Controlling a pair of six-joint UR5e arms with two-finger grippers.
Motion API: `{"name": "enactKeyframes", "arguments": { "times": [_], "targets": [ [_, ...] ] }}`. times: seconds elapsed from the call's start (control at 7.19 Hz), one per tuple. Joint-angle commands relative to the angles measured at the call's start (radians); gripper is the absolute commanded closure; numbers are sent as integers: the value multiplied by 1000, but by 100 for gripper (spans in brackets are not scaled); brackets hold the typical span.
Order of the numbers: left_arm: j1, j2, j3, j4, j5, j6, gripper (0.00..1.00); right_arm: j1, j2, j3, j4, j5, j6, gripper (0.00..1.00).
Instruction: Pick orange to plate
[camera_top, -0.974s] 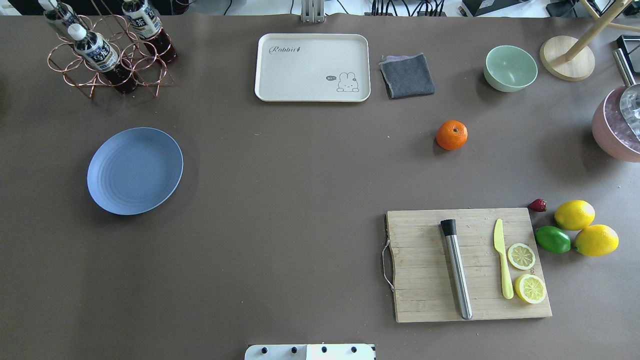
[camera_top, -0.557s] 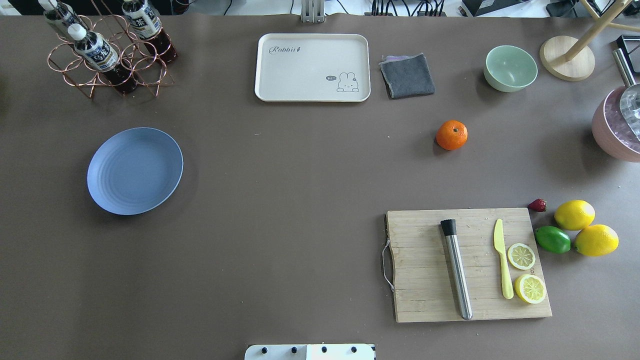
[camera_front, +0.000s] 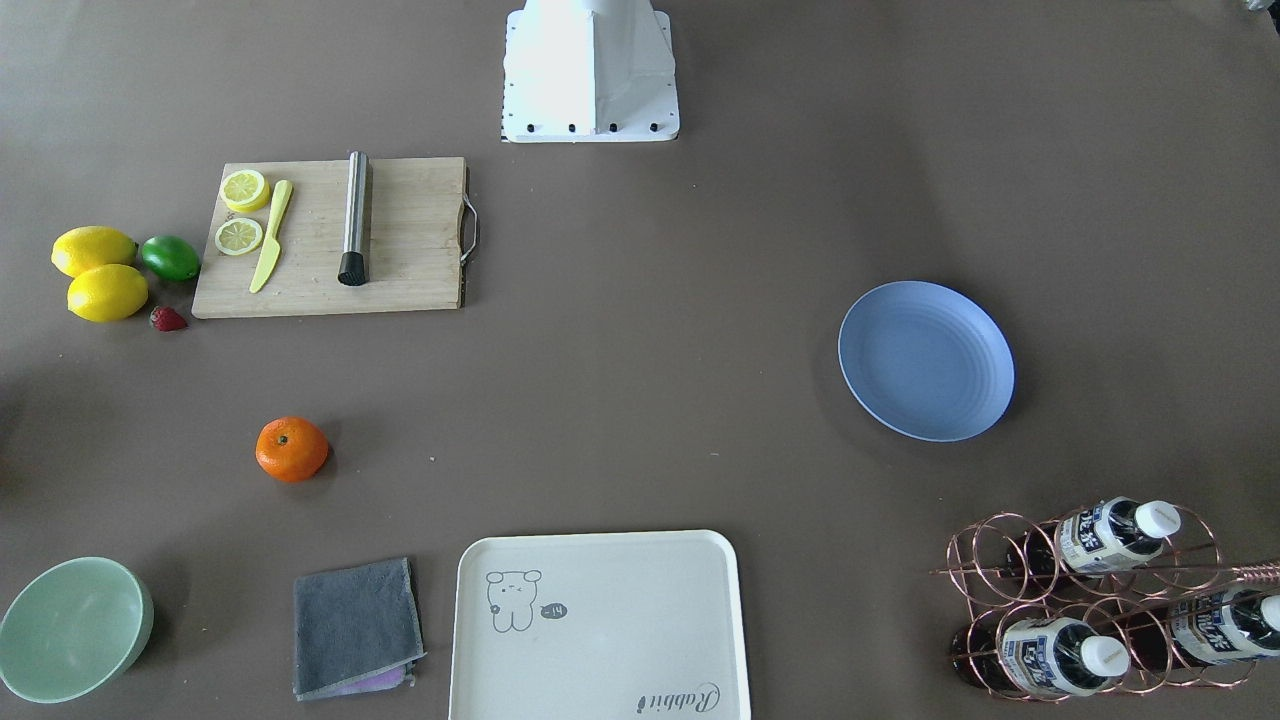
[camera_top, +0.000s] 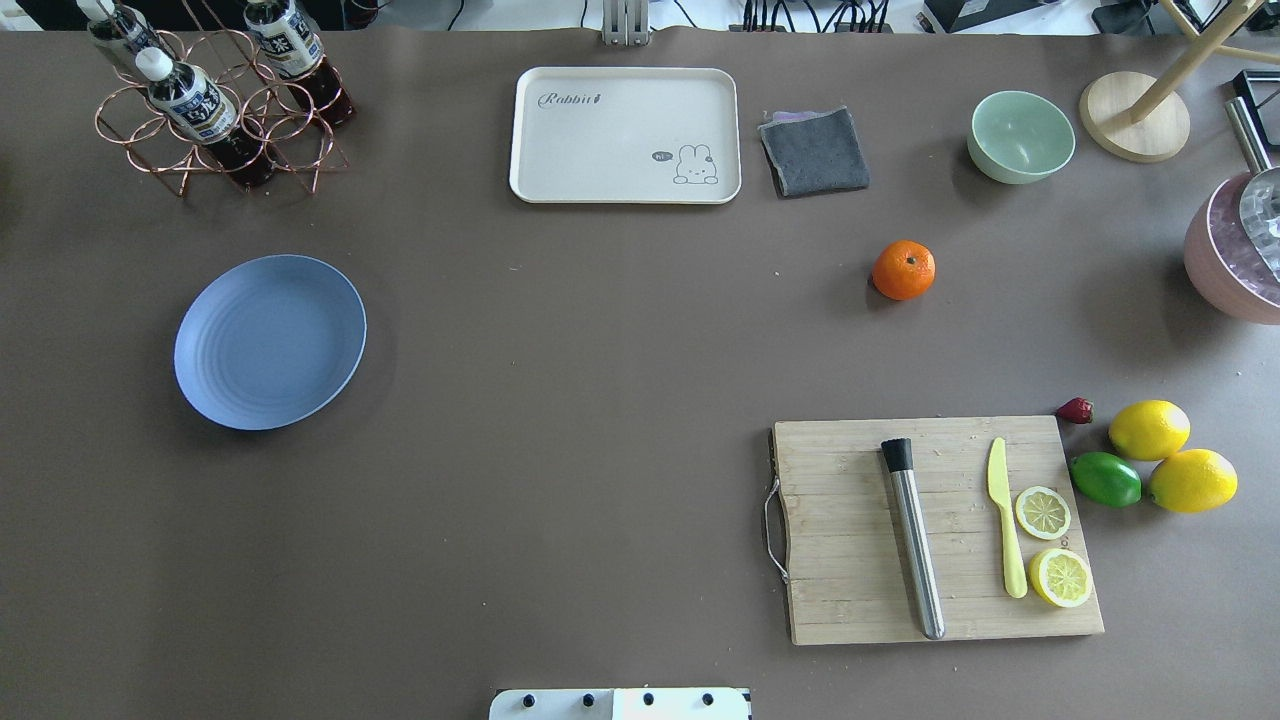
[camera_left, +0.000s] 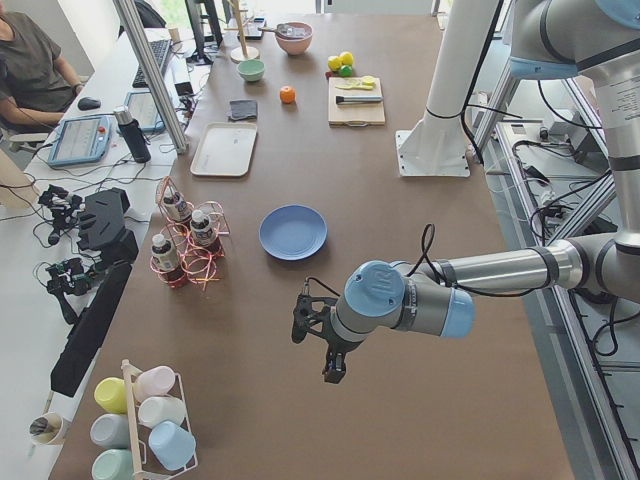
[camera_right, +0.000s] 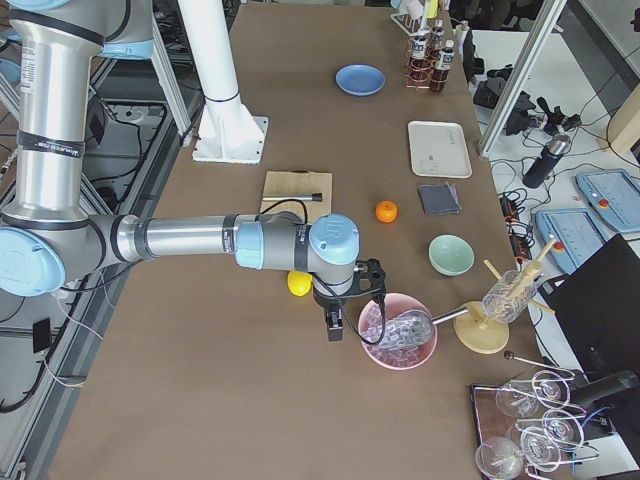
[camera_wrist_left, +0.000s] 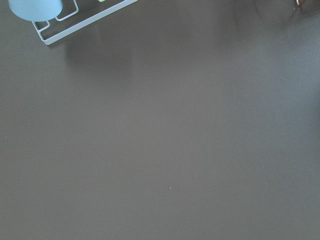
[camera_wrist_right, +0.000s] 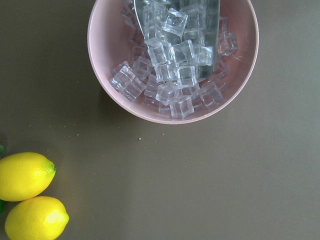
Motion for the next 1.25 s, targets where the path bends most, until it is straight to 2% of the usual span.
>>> {"name": "enactKeyframes", "arguments": {
  "times": [0.0, 0.42, 0.56, 0.83, 0.97, 1.11],
  "targets": [
    [0, 0, 9, 1, 0, -6, 3, -2, -2, -1, -1, 14, -5, 0],
    [2, 1, 11, 6, -1, -10, 3, -14, -6, 0, 0, 29, -8, 0],
    [8, 1, 14, 3, -4, -76, 2, -14, -6, 0, 0, 29, -8, 0],
    [44, -12, 11, 3, -33, -112, 2, -14, -5, 0, 0, 29, -5, 0],
    [54, -16, 15, -6, -82, -114, 2, -14, -5, -1, -1, 29, -2, 0],
    [55, -16, 15, -5, -76, -123, 2, -14, -5, -1, 0, 29, 1, 0]
  ]
}}
